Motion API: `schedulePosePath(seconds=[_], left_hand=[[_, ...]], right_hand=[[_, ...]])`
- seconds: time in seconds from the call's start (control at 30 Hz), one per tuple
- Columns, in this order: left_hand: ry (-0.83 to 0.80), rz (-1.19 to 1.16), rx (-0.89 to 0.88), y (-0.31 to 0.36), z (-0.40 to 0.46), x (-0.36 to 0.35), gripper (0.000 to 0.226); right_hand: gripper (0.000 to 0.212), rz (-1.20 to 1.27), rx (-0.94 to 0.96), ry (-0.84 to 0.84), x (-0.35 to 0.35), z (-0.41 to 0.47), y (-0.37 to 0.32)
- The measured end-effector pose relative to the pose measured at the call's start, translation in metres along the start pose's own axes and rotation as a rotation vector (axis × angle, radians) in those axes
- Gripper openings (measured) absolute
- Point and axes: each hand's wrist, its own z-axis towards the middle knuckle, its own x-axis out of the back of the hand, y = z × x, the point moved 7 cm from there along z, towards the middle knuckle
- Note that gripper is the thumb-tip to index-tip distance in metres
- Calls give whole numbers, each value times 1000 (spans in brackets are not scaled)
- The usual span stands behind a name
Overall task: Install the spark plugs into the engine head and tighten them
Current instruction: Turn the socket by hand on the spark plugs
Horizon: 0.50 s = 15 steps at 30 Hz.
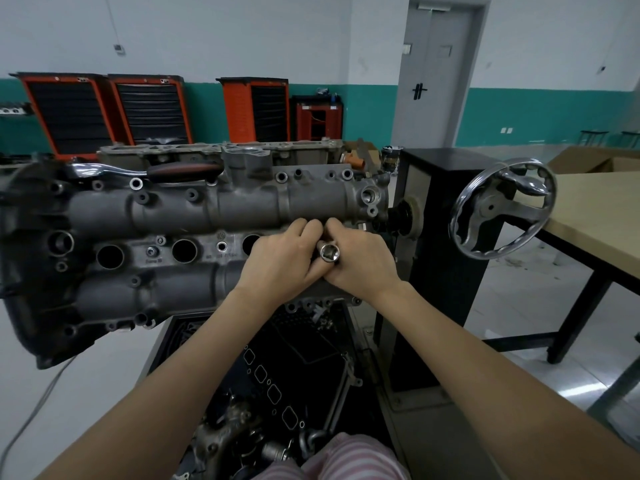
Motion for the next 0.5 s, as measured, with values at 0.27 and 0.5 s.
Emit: schedulePosePath(seconds=[0.27, 0.5], left_hand=[[65, -17, -12, 0, -2, 4, 36], [138, 14, -78, 3, -4, 9, 36]], right_hand=[[20, 0, 61, 25, 3, -1, -4], [27, 151, 52, 28, 7, -2, -1]])
